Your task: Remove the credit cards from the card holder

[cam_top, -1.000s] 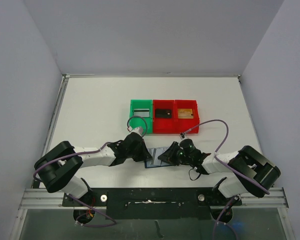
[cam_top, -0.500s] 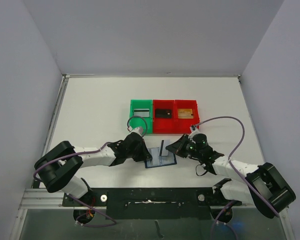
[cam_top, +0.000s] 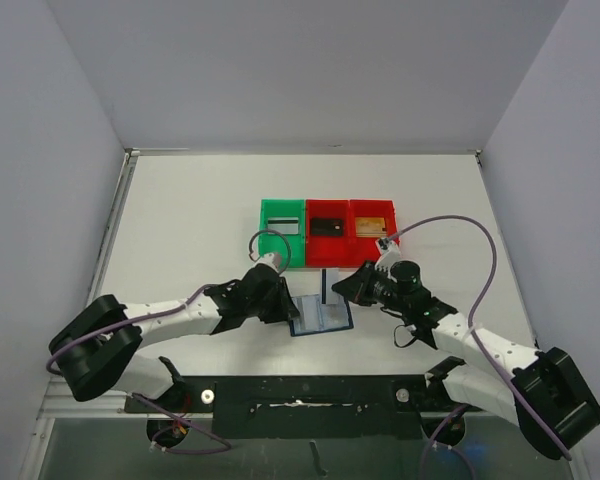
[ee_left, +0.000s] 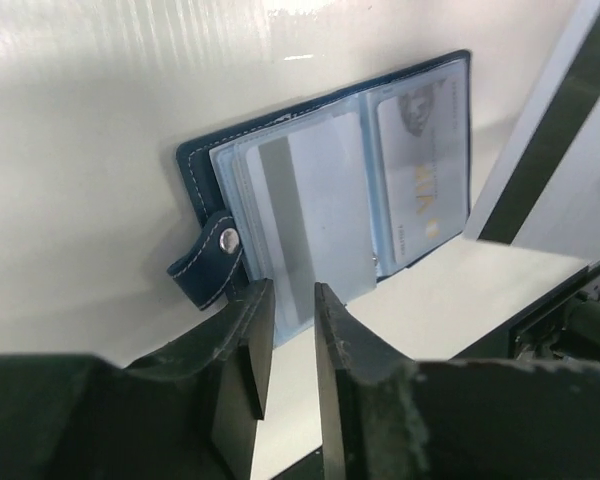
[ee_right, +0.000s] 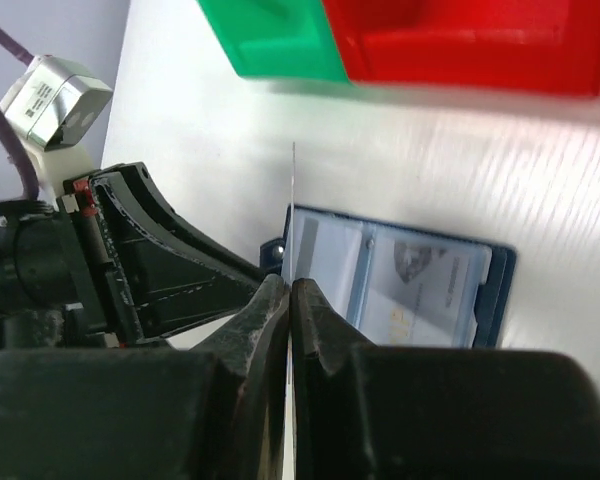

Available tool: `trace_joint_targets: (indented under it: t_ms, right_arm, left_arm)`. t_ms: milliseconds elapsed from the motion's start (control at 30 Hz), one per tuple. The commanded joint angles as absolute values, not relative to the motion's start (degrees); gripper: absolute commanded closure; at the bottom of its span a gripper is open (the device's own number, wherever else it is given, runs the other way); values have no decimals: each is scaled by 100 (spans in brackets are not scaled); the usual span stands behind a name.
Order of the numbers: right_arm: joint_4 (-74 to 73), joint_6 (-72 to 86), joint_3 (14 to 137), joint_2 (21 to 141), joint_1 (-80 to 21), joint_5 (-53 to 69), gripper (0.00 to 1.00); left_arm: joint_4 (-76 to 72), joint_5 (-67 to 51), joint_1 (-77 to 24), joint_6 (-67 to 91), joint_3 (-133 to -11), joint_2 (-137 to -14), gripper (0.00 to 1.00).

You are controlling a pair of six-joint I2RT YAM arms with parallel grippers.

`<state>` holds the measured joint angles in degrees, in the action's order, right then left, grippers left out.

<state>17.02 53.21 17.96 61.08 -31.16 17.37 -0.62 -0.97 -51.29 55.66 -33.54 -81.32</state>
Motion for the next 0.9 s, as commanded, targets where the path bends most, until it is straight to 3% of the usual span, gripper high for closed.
trace_joint_targets:
  t_ms: [0,167,267,500,867]
  right_arm:
    - [2092,3715,2159,5409,-3303,1086,100]
    - [2514,1445,2182,4955,-4075,383,100]
    - [2639,171,2261,4995,-4291,627,100]
    - [2164,-1225,3086,5699,-4320,813,100]
    - [1662,-1875,4778,7406,-4225,590,100]
  left_arm:
    - [289,278,-5046,5267,-3561,-7371,74]
    - [781,590,-4737,5164,-3475,-6511,58]
    - [1126,631,-4316,4972,-3472,-5937,50]
    - [2521,385,-2951,4188,-4206,-5234,30]
    - [3829,-46,-694,2620,-5566,-5571,28]
